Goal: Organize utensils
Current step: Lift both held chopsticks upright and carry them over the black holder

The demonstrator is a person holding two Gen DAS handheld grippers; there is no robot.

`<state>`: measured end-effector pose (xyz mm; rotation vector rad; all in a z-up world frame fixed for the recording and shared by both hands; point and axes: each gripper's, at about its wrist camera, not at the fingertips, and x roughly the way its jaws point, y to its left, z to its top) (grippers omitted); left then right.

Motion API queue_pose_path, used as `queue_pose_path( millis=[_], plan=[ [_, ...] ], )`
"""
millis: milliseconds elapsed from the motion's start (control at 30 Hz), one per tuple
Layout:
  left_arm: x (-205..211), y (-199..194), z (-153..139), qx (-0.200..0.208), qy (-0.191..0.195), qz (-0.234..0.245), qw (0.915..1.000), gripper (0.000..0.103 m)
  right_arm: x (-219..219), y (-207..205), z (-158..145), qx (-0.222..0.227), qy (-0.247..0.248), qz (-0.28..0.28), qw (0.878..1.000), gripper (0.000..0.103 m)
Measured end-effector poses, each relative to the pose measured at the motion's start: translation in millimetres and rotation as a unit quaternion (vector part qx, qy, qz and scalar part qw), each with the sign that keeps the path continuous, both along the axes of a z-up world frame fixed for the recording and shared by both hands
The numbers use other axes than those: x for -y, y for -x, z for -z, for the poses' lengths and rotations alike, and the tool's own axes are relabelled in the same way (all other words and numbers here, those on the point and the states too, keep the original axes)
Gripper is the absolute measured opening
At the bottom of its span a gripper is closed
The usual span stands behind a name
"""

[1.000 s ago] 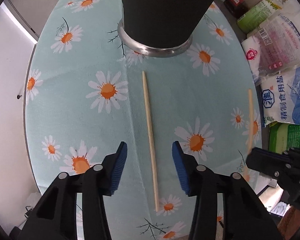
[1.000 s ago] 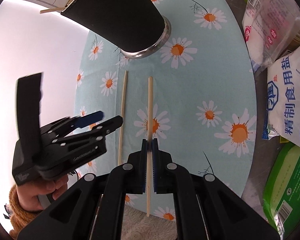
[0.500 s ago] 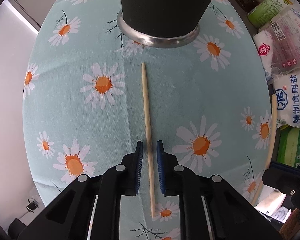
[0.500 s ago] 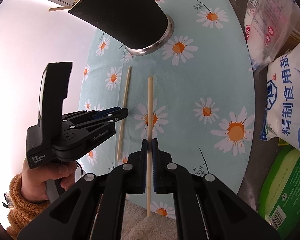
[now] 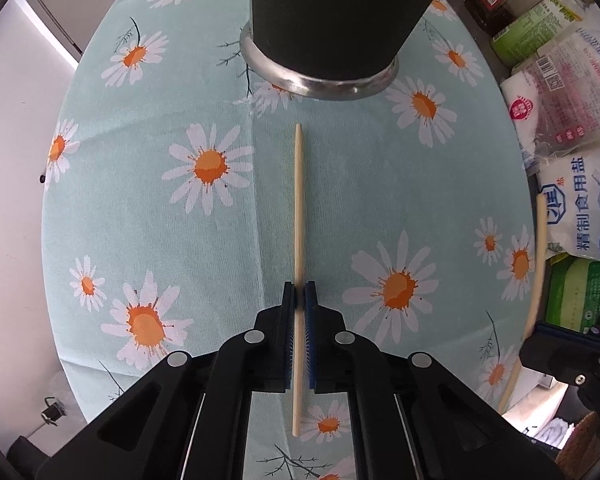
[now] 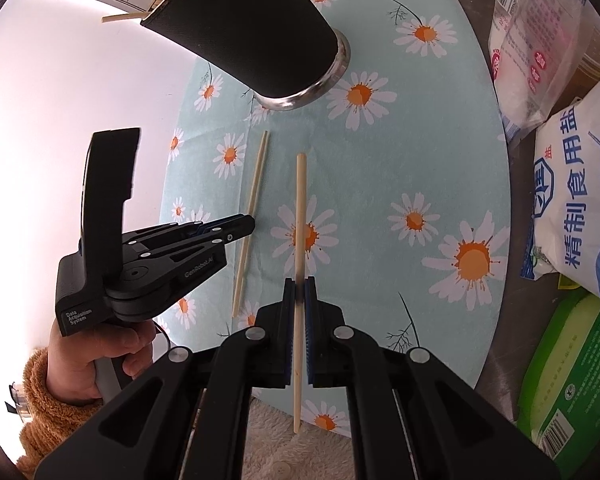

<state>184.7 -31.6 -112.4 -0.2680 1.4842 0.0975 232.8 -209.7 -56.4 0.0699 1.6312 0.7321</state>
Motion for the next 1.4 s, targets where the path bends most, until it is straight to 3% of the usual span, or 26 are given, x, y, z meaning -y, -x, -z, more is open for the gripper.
queue_pose_path(
  millis=[633, 933, 1267, 1400],
  plan=[
    [-33.9, 55.8, -78.0, 0.122, 0.063, -0.019, 0.9904, 0.004, -45.7, 3.4, -16.8, 0.046, 0.014, -0.009, 0.999, 0.005],
    [-39.1, 49.6, -106.4, 0.162, 0.076, 0.000, 0.9838, 0.004, -67.2, 3.3, -39.4, 0.074, 0.009, -0.008, 0.997, 0.006],
    [-51.9, 37.4, -139.8, 0.208, 0.082, 0.025, 0.9744, 0.004, -82.7, -9.1, -76.4, 0.121, -0.035, 0.005, 0.992, 0.006],
    [-50.1, 31.2, -157.0, 0.235, 0.091, 0.049, 0.9665, 0.004, -84.0, -16.6, -94.3, 0.145, -0.062, 0.013, 0.987, 0.006]
  ],
)
